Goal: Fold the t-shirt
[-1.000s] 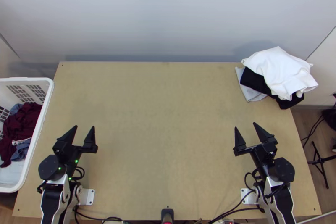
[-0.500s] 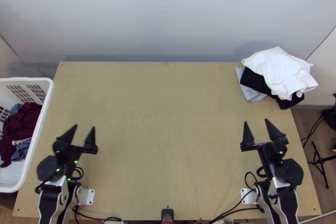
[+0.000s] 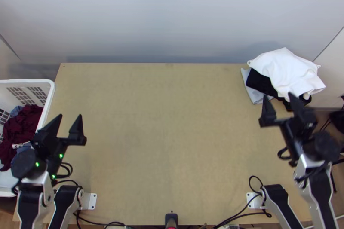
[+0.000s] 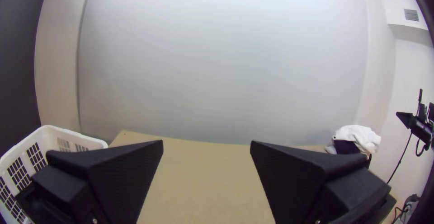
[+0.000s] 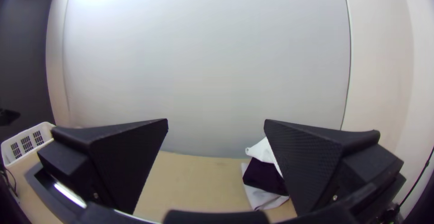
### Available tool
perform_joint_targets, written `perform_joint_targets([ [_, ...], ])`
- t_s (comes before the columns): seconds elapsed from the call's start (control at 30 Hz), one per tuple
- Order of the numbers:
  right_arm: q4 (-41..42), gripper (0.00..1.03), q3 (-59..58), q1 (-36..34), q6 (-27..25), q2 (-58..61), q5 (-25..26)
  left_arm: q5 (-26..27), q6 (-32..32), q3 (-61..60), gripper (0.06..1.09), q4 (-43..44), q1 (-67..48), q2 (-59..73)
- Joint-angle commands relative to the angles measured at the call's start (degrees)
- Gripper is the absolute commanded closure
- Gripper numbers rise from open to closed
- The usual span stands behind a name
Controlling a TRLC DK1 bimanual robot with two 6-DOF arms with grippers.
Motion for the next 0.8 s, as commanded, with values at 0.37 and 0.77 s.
perform_joint_targets([
  [0.37, -7.0, 0.04, 25.3, 1.8, 3.7, 28.5, 0.6, -0.9, -2.9, 37.7, 0.11, -14.9, 1.0, 45.1],
  [0.77, -18.2, 0.04, 44.9, 2.0, 6.0, 45.6, 0.5, -1.9, -3.3, 51.8, 0.11, -16.5, 1.9, 64.7],
])
